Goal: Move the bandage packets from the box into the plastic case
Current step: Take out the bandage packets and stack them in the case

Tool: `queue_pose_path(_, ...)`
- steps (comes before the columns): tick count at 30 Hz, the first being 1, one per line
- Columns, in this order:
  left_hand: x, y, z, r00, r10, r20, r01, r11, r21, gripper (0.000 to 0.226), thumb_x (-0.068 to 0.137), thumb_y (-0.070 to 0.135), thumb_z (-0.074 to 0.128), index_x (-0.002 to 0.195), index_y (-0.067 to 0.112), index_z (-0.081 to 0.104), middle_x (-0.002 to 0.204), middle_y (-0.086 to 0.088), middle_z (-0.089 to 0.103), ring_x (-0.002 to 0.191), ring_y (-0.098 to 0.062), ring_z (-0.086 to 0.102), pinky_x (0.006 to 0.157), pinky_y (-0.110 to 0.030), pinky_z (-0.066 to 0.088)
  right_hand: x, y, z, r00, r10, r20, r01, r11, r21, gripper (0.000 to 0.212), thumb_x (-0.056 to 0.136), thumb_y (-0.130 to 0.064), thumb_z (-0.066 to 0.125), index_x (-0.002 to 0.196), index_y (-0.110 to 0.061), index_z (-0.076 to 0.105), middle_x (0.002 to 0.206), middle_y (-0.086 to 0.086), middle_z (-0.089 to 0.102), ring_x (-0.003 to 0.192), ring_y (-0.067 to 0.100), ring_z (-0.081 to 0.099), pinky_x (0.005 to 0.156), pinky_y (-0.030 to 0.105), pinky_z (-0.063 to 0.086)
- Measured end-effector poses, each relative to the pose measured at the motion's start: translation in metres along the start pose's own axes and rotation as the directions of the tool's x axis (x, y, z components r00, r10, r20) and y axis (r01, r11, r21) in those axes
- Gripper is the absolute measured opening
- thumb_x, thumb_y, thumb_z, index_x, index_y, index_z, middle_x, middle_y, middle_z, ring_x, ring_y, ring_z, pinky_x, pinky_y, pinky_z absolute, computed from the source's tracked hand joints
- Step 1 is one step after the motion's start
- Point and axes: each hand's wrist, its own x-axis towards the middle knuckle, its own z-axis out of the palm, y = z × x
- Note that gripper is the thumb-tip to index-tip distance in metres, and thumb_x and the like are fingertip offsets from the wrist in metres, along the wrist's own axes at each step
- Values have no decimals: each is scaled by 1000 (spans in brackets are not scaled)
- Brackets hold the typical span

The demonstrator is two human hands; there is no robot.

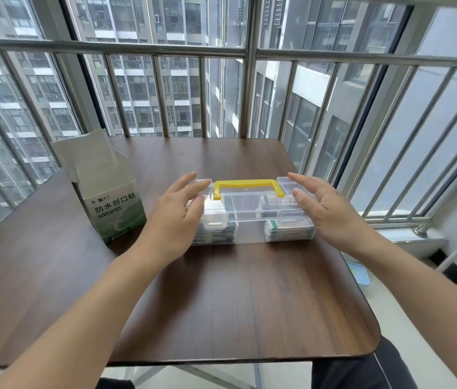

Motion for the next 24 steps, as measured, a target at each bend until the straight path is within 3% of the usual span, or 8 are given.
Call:
queue_pose_path(7,1,0,3,1000,22,-12,-21,999,43,39,103,19,43,139,26,57,156,5,38,142,-6,35,103,-7,20,-1,1,2,998,-41,-41,35,992,-119,41,105,-34,41,144,-29,53,157,3,35,144,14,33,103,15,19)
queue_pose_path(10,4,-1,3,999,35,-29,-34,999,34,37,103,18,44,136,26,60,154,3,41,142,-6,36,107,-11,21,-1,-2,8,994,-69,-90,54,986,-160,41,106,-37,38,142,-30,56,156,0,40,144,12,34,106,18,20)
queue_pose_path(13,12,-5,3,998,24,-56,-23,1000,17,35,103,19,46,132,25,63,151,3,45,141,-5,37,102,-6,20,4,-5,13,988,-73,-139,55,989,-135,40,107,-36,37,140,-27,58,154,1,44,145,9,31,106,16,19)
queue_pose_path(21,21,-6,-5,996,5,-88,0,998,57,38,104,33,46,137,19,58,152,-2,45,142,-13,37,110,-19,23,20,-12,15,976,-62,-207,41,994,-101,42,107,-35,36,137,-19,61,150,6,49,145,13,35,108,17,21)
queue_pose_path(23,11,2,-19,977,97,-191,-77,991,108,37,103,36,48,132,18,61,145,-1,52,135,-13,45,110,-25,34,20,-28,9,940,-83,-332,62,995,-73,40,107,-35,40,132,-16,64,145,5,54,139,11,41,107,18,24)
queue_pose_path(24,4,8,-29,932,177,-315,-151,983,107,32,102,32,51,125,16,65,134,1,59,124,-12,53,103,-25,44,20,-39,7,916,-105,-388,94,994,-48,38,106,-34,43,130,-15,65,140,3,58,132,9,46,106,18,28)
